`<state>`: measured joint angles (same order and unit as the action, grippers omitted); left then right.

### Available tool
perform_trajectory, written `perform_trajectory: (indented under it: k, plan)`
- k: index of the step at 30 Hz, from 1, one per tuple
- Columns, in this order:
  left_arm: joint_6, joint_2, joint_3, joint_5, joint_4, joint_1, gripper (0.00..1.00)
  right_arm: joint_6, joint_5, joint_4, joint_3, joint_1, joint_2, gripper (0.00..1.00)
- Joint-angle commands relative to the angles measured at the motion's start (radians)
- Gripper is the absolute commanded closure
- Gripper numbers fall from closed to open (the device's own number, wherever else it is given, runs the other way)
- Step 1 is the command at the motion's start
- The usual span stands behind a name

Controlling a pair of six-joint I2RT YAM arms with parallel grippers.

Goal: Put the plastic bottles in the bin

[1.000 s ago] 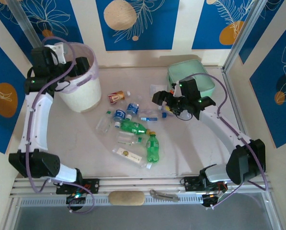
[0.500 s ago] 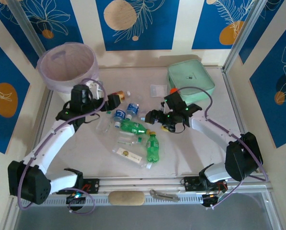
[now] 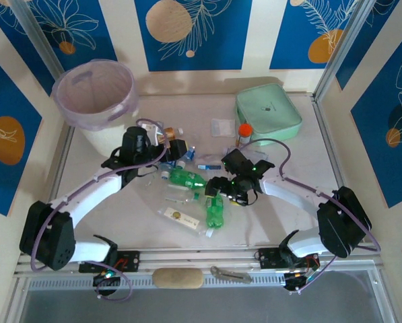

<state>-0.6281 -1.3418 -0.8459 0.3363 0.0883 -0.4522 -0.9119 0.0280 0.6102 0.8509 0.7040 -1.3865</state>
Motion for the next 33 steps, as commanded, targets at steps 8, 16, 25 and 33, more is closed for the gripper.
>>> perform_trajectory:
  k: [8,16,25,33]
  plan:
    - [-0.028,-0.016,0.019,0.002,0.064,-0.011,0.00,-0.044,-0.004,-0.066,-0.002,0.051,-0.114,0.13]
    - [-0.033,-0.019,0.025,0.001,0.063,-0.011,0.00,-0.054,0.007,-0.102,-0.022,0.049,-0.172,0.16]
    - [-0.031,-0.030,0.010,0.009,0.062,-0.011,0.00,-0.055,0.002,-0.116,-0.037,0.046,-0.174,0.29]
    - [-0.039,-0.039,0.010,0.021,0.074,-0.013,0.00,-0.047,-0.012,-0.115,-0.039,0.040,-0.151,0.40]
